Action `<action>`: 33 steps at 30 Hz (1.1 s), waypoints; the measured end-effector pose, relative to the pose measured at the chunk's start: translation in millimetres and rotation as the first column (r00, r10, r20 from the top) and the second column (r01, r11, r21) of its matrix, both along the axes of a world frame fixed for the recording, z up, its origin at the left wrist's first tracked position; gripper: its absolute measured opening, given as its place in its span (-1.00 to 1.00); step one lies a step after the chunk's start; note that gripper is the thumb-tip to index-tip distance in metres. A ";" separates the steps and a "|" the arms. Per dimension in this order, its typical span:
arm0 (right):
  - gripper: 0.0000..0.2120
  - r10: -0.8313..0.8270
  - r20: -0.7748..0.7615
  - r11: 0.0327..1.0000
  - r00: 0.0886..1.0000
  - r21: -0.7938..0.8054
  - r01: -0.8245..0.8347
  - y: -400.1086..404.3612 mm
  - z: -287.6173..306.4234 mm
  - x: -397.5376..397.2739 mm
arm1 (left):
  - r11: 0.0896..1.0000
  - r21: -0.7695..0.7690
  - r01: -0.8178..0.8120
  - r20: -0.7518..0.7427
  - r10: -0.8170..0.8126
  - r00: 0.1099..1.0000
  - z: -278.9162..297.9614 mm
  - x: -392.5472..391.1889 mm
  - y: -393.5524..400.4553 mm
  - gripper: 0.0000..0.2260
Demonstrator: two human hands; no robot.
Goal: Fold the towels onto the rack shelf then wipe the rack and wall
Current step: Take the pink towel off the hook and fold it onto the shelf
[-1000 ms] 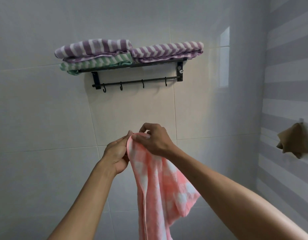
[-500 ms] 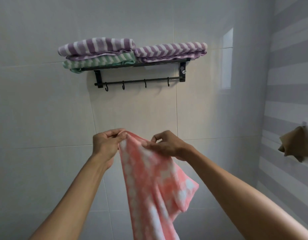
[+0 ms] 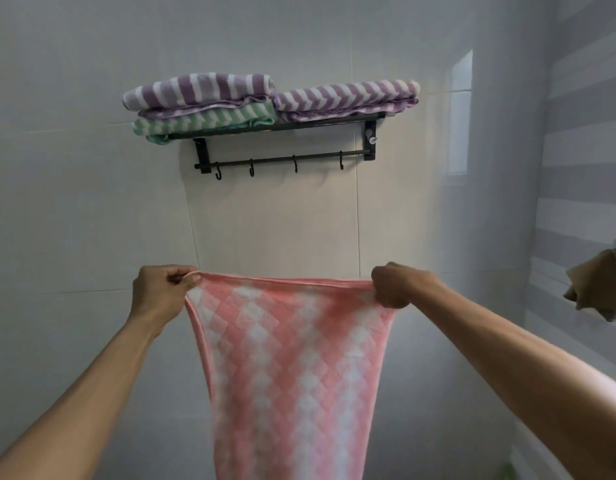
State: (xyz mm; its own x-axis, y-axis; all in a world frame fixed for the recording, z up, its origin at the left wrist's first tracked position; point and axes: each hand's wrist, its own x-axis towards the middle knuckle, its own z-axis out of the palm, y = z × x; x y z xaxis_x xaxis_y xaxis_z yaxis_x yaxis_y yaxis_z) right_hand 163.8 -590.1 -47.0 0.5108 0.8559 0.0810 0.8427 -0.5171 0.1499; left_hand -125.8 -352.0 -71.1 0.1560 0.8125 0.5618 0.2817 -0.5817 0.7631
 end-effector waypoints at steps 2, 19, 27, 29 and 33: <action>-0.81 -0.040 0.138 0.992 0.990 0.125 0.022 0.5 25.1 0.3 | 0.998 0.042 -0.046 -0.023 0.047 0.999 6.4 1.3 -3.5 -0.84; -0.85 -0.109 -0.036 0.675 0.993 0.731 0.101 11.9 65.7 35.4 | 0.993 0.038 -0.114 0.145 0.107 0.984 54.7 32.4 6.6 -0.87; -0.63 -0.063 -0.155 0.766 0.986 0.626 0.147 1.9 67.2 37.1 | 0.994 -0.034 -0.102 0.179 0.106 0.978 44.2 40.2 14.9 -0.90; -0.75 0.050 -0.370 0.736 0.928 0.642 0.216 -4.3 61.1 37.7 | 0.994 -0.060 -0.095 0.189 0.105 0.976 39.3 40.6 15.9 -0.92; -0.85 0.218 -0.590 0.641 0.777 0.687 0.343 -8.1 43.1 42.9 | 0.996 -0.078 -0.041 0.192 0.055 0.980 26.8 40.3 23.5 -0.95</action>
State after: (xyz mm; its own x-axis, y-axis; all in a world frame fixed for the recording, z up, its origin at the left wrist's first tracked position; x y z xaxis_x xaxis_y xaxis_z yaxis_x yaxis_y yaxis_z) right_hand 206.7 -598.2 -4.0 0.7330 0.5999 0.3208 0.5569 -0.2583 -0.7894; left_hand -85.5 -328.5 -44.2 0.0098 0.8566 0.5158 0.1509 -0.5112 0.8461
